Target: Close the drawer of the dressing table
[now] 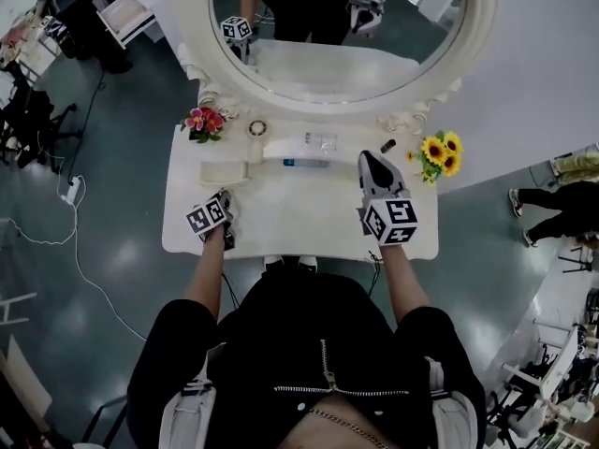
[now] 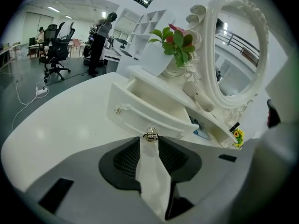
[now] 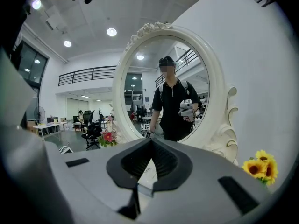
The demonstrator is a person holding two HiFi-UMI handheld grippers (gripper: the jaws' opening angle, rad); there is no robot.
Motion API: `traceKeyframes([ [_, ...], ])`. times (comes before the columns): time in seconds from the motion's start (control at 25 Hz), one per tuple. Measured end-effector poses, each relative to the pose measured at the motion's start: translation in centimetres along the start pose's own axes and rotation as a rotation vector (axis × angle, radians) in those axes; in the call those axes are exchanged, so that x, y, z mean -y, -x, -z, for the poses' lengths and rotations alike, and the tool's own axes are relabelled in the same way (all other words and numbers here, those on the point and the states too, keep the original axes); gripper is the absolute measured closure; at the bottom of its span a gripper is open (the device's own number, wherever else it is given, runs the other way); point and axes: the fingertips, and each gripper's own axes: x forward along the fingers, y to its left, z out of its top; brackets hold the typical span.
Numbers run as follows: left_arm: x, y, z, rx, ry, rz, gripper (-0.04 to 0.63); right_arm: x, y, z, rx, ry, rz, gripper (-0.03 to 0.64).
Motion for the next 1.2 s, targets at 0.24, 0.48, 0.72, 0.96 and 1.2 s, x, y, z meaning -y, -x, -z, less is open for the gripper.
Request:
traceKeyframes([
  [0.24, 0.4, -0.1, -0.5, 0.009, -0.036, -0.002, 0.486, -0.3, -0.4, -0.1, 0.005, -0.001, -0.004, 0.611],
  [0.48, 0.9, -0.3, -1.9, 0.037, -0.054, 0.017, 0.486, -0.5, -0.7, 0.2, -0.003, -0.003, -0.005, 0.611],
  [0.72, 1.0, -1.6, -3.3, 0.015, -0.046, 0.022, 0.486, -0.4, -0.9, -0.1, -0.007, -0.004, 0.005, 0.611],
  [0.96, 0.9, -2.7, -4.0, -0.004, -0.046, 0.018, 0.486, 0.2, -0.8, -0.1, -0.012, -0.002, 0.026, 0.611],
  [1.2, 0.9, -3.8, -4.6, -0.024, -0.050, 0.013, 0.486, 0.5, -0.5, 0.0, -0.017, -0.003, 0.039, 0.611],
])
